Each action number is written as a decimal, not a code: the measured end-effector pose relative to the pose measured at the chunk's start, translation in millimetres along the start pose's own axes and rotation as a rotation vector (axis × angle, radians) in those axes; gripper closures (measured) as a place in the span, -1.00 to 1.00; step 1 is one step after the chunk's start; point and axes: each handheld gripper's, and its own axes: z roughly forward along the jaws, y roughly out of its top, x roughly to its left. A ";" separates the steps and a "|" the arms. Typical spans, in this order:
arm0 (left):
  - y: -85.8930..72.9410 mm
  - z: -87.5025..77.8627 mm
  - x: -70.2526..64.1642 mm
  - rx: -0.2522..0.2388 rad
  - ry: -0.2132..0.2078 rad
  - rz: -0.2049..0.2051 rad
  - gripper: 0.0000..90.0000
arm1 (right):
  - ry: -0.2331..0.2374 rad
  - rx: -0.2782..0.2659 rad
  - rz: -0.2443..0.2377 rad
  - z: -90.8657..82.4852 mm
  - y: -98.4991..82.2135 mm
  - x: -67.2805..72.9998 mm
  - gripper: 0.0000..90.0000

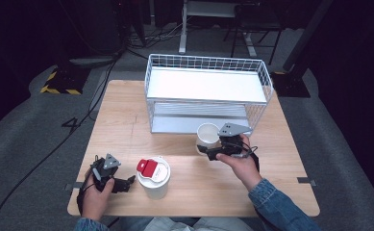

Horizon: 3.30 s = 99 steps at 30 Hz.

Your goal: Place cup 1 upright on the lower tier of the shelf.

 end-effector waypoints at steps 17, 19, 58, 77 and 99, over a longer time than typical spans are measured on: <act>0.0 0.0 0.0 0.000 0.000 0.000 -1.00 | -0.085 0.010 0.033 24.7 11.2 -36.8 -0.52; 0.0 -0.1 0.0 0.001 0.000 -0.001 -1.00 | -0.090 0.004 0.042 26.3 11.5 -38.7 -0.52; 0.0 -0.1 0.0 0.001 0.000 0.001 -1.00 | -0.258 -0.043 0.072 80.8 -3.9 -68.2 -0.52; 0.0 -0.1 0.0 0.001 0.000 0.001 -1.00 | -0.250 -0.022 0.091 85.8 -6.7 -74.1 -0.66; 0.3 0.2 0.1 0.001 -0.002 0.003 -1.00 | -0.243 -0.036 0.104 64.6 -4.5 -72.7 -0.82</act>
